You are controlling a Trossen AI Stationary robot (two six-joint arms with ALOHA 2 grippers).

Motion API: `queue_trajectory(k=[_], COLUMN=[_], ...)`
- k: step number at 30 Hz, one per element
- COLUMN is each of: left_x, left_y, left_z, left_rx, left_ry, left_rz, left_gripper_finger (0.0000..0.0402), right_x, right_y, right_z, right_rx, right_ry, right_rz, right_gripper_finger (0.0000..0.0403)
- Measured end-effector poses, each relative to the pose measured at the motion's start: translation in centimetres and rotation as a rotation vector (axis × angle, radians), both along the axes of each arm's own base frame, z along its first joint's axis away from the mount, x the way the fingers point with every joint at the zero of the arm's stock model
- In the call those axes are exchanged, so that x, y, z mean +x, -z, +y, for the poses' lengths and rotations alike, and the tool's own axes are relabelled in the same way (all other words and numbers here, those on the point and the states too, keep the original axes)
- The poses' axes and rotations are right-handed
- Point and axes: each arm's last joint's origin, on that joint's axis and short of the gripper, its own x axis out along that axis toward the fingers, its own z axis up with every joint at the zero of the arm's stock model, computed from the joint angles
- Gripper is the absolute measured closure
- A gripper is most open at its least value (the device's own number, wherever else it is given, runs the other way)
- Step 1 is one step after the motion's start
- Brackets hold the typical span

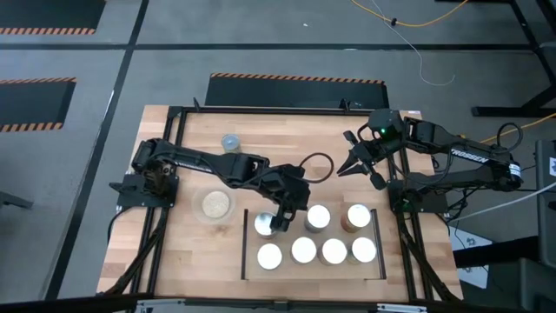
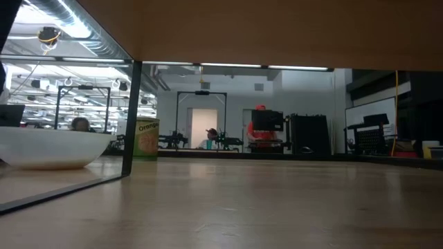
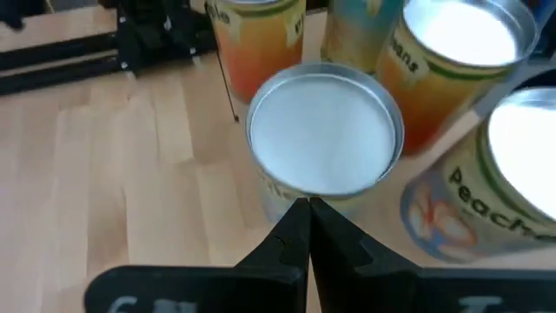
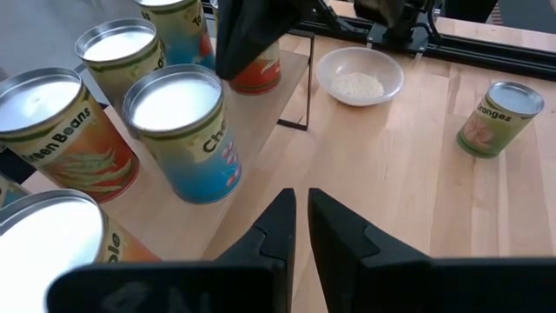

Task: Pick and place cans onto a shelf
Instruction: Put the canned cherries on the shelf, then put the blue can on the shelf, then put the canned oranges on the shelf

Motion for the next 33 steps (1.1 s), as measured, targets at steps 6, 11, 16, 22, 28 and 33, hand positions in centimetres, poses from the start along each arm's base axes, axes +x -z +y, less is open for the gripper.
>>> queue_trajectory(k=[6,11,16,22,28,33], left_x=[0.5,0.8,0.9,0.2,-2.5,-6.4], left_y=[0.4,0.5,0.2,-1.0,-4.7,-8.6], left_z=[0.0,0.1,0.3,1.0,3.5,6.1], left_rx=[-0.030,-0.035,-0.039,-0.001,0.039,0.078], left_ry=[0.031,0.031,0.028,-0.026,-0.141,-0.273], left_rz=[-0.010,-0.019,-0.051,-0.079,-0.150,-0.227], left_gripper_finger=[0.0401,0.0401,0.0401,0.0401,0.0400,0.0401], right_x=[0.0,0.0,0.0,0.0,0.0,0.0], right_y=[0.0,0.0,0.0,0.0,0.0,0.0], right_z=[0.0,0.0,0.0,0.0,0.0,0.0], right_rx=[0.000,0.000,0.000,0.000,0.001,0.000], right_ry=[0.000,0.000,0.000,0.000,0.000,0.000], right_rz=[-0.001,0.000,0.000,0.000,0.001,0.001], right_gripper_finger=[0.0363,0.0363,0.0363,0.0363,0.0363,0.0363])
